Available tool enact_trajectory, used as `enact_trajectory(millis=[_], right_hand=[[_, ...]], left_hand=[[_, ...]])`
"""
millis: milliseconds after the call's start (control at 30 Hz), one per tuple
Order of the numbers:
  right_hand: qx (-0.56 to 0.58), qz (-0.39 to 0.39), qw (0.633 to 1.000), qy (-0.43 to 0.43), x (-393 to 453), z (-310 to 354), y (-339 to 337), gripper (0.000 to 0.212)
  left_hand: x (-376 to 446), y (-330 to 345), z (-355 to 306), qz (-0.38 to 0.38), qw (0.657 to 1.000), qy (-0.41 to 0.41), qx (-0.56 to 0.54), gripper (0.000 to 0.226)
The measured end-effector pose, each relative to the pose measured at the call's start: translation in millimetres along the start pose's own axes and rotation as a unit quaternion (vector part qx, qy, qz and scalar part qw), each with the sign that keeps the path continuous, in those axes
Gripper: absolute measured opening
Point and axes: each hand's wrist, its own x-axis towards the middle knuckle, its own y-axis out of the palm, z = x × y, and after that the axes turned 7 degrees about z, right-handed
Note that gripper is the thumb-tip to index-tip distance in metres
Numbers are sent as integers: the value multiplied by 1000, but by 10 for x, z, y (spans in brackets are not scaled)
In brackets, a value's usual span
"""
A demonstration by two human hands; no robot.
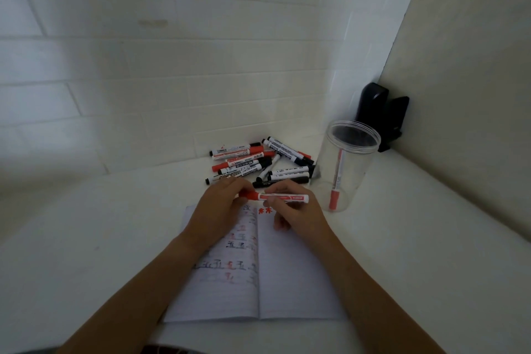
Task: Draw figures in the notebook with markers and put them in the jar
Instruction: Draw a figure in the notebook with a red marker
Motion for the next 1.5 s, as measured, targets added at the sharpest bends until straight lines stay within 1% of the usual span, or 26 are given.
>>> enact_trajectory(millis=[133, 200, 267, 300, 333, 367, 433, 533, 567, 633, 667, 733, 867, 933, 1300, 1367, 1400, 1467, 1500], right_hand=[[17, 8, 1000, -6, -2, 3, -26, 10], [72, 2, 997, -7, -8, 16, -39, 18], [149, -18, 989, 13, 3, 18, -49, 28], [173, -30, 984, 25, 12, 12, -62, 28], [182, -40, 982, 32, 19, 2, -79, 23], [173, -43, 983, 33, 23, -13, -94, 17], [120, -30, 992, 25, 18, -33, -100, 9], [-6, 27, 1000, 4, 10, -53, -41, 7], [-34, 47, 998, 0, 8, -65, -15, 5], [-63, 68, 996, -13, 10, -91, 3, 11], [-70, 71, 995, -19, 10, -94, -1, 14], [-71, 74, 995, -23, 1, -94, -15, 14], [-75, 75, 994, -18, -12, -100, -18, 9], [-81, 75, 994, -18, -2, -107, -19, 8], [-90, 88, 992, -12, 9, -51, -27, 9], [-75, 88, 993, 4, 7, -28, -19, 9], [-56, 84, 995, 17, 10, -15, -20, 10], [-43, 72, 996, 32, 21, 11, -40, 14], [-56, 64, 996, 31, 25, 26, -63, 14]], left_hand=[[5, -5, -21, 3, 1000, 23, -3, 20], [5, -15, -38, 1, 1000, 26, -8, 21], [-1, -36, -46, -10, 999, 19, -26, 21], [-2, -51, -53, -17, 999, 17, -37, 20], [-2, -68, -62, -26, 998, 17, -47, 20], [1, -85, -74, -33, 998, 20, -55, 19], [3, -112, -109, -36, 996, 29, -73, 17], [-6, -138, -163, -7, 993, 48, -106, 16], [-10, -142, -173, 3, 992, 57, -113, 19], [-14, -152, -171, 17, 990, 65, -123, 30], [-11, -157, -159, 24, 989, 68, -126, 34], [-7, -163, -148, 35, 989, 68, -129, 34], [7, -140, -158, 24, 987, 62, -147, 15], [19, -120, -154, 18, 986, 68, -150, 9], [35, -76, -168, 11, 984, 61, -169, 7], [22, -65, -143, 14, 984, 47, -171, 12], [21, -54, -112, 18, 985, 35, -169, 19], [27, -25, -23, 33, 989, 2, -142, 42], [26, -10, 22, 42, 992, -16, -115, 54]])
